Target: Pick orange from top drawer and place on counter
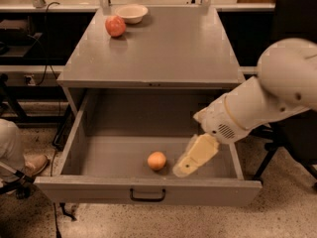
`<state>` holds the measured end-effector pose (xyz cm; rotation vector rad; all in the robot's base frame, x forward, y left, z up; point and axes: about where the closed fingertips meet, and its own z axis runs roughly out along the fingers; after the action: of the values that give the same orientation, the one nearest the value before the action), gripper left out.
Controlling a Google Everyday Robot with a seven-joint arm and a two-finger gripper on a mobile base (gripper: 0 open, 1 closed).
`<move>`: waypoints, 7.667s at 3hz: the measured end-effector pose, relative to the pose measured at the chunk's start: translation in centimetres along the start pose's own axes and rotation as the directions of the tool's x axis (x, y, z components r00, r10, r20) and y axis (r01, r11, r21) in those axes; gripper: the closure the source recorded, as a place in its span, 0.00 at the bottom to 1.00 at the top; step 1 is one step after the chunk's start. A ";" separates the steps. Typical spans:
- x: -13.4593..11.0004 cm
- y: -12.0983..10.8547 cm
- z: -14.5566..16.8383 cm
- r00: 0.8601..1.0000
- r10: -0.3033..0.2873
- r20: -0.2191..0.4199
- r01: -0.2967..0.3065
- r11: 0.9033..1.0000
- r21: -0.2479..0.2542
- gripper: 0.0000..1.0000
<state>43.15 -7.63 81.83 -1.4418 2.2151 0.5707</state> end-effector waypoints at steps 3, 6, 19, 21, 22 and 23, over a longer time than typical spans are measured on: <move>-1.7 -3.1 5.9 0.999 0.045 -0.028 -0.044 0.998 0.042 0.00; -1.4 -6.9 15.1 0.990 0.117 -0.078 -0.111 0.991 0.078 0.00; -4.4 -14.5 2.8 0.847 -0.088 0.524 0.049 0.995 0.089 1.00; -10.8 -18.7 -3.9 0.809 -0.216 0.546 0.073 0.959 0.272 1.00; -13.8 -22.5 -4.2 0.812 -0.211 0.544 0.032 0.947 0.319 1.00; -16.6 -27.2 -1.2 0.810 -0.139 0.570 -0.040 0.956 0.291 1.00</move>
Offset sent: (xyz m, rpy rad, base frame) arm 0.0176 0.0253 -0.0161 0.0030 -0.0159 -0.0374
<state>74.17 -6.09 89.32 -0.9909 1.6736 0.5516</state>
